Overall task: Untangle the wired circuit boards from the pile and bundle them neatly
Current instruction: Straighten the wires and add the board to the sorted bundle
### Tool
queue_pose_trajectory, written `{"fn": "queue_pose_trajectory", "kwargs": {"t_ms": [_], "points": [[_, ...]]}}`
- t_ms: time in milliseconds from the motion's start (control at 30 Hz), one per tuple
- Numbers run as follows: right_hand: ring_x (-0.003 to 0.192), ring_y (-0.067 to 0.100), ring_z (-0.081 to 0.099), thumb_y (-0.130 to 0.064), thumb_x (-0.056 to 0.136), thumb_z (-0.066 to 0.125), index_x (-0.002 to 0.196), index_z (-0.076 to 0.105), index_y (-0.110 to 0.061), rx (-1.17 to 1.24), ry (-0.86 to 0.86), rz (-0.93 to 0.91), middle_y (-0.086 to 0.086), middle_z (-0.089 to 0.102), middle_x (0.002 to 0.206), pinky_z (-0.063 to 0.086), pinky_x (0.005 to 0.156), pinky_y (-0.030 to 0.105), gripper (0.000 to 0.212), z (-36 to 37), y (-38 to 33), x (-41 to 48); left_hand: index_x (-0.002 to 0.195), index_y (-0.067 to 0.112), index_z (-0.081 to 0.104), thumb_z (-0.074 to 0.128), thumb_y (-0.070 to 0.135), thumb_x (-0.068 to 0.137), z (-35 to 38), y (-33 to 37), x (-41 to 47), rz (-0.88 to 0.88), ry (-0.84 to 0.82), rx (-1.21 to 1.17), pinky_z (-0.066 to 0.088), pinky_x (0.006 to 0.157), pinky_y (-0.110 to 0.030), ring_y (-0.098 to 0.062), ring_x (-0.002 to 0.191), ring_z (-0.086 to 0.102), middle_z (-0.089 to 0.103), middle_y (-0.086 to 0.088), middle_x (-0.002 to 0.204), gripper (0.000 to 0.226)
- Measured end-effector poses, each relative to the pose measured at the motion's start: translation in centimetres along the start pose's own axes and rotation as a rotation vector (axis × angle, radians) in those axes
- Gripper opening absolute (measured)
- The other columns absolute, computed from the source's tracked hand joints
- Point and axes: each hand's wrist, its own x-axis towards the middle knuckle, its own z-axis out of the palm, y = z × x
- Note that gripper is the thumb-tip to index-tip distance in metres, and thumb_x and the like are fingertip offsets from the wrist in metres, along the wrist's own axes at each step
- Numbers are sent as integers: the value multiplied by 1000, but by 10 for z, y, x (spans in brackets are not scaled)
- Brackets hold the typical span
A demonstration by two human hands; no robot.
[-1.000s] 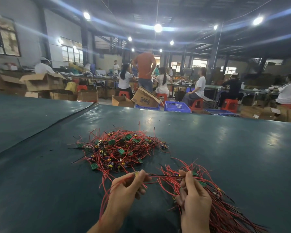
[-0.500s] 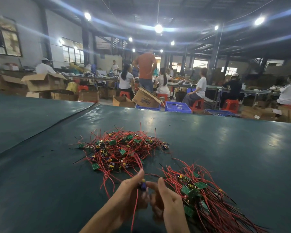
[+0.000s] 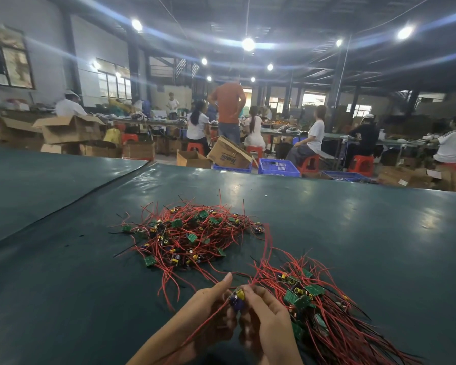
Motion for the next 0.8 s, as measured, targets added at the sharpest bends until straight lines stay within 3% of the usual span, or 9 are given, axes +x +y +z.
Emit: {"fn": "queue_pose_trajectory", "kwargs": {"t_ms": [100, 233, 400, 467, 633, 733, 800], "points": [[37, 24, 55, -17, 70, 69, 60, 73, -11, 50, 106, -30, 21, 64, 57, 44, 36, 25, 12, -2, 0, 2, 63, 10, 67, 65, 34, 79, 8, -10, 1, -35, -52, -97, 44, 45, -18, -13, 42, 54, 57, -4, 50, 30], [47, 24, 52, -12, 80, 69, 68, 68, -8, 26, 223, -42, 15, 63, 56, 44, 46, 29, 13, -7, -4, 4, 72, 7, 65, 80, 24, 71, 10, -18, 0, 99, -98, -6, 49, 55, -25, -18, 54, 59, 61, -11, 64, 24], [46, 16, 61, -5, 82, 69, 72, 66, -2, 16, 211, -58, 11, 67, 57, 48, 42, 23, 11, -6, -8, -2, 85, 22, 75, 75, 42, 75, 13, -14, -5, 368, -91, 214, 48, 63, -21, -11, 68, 65, 68, 2, 68, 22], [49, 16, 62, -6, 81, 70, 67, 68, -4, -30, 211, -75, 12, 68, 60, 50, 46, 23, 15, -5, -5, -1, 79, 24, 75, 70, 53, 73, 16, -16, -5, 431, 24, 253, 47, 58, -17, -7, 62, 63, 65, 4, 61, 29], [57, 20, 65, -6, 79, 73, 55, 72, -10, -78, 210, -104, 16, 70, 65, 52, 56, 27, 25, -2, 3, 3, 75, -6, 64, 65, 43, 74, 16, -17, -5, 468, 110, 154, 47, 58, -25, -21, 61, 59, 61, -11, 60, 49], [64, 23, 64, -11, 80, 74, 60, 76, -15, -114, 262, -130, 11, 72, 64, 53, 65, 31, 20, -3, 4, 4, 57, 4, 63, 63, 38, 76, 17, -13, -7, 504, 75, 205, 44, 55, -24, -18, 51, 55, 56, -7, 51, 39], [53, 16, 53, -17, 81, 74, 60, 77, -20, -104, 317, -121, 2, 65, 54, 46, 53, 25, 21, -6, 0, 6, 50, 9, 58, 65, 39, 80, 17, -12, -8, 531, 55, 259, 42, 53, -24, -17, 45, 51, 53, -6, 46, 43]]}}
